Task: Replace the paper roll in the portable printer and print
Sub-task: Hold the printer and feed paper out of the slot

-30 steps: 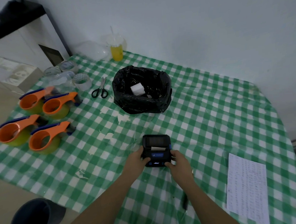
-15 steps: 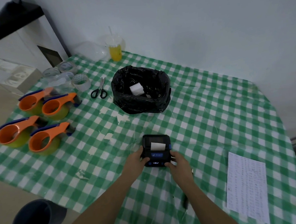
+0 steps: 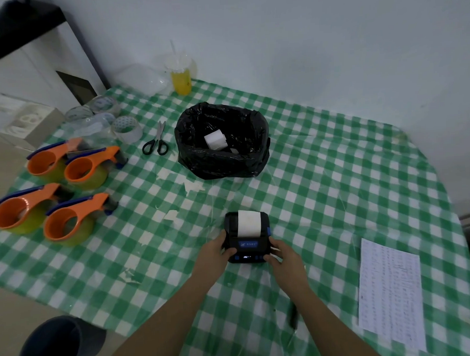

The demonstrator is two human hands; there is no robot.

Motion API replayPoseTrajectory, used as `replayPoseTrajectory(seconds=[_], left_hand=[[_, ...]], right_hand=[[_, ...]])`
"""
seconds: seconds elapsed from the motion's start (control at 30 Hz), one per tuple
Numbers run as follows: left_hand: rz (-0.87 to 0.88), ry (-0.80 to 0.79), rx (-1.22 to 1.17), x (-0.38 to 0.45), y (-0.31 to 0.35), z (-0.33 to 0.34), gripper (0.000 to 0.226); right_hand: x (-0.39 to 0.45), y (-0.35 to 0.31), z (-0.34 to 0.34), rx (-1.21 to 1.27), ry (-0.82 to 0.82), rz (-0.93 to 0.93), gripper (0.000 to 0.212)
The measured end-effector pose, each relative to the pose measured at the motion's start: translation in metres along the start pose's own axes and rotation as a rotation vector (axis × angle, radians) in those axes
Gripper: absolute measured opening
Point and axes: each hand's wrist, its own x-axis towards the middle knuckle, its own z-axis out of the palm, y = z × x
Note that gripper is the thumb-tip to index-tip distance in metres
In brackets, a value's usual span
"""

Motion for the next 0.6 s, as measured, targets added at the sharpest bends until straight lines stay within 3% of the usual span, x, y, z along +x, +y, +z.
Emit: replayPoseTrajectory(seconds=[0.6], left_hand=[[-0.003,-0.009,0.016,0.003,-0.0034,-0.0002,0.058]], right_hand=[[0.0011,0.0041,0.0001,0.075,0.002,0.019,0.042]])
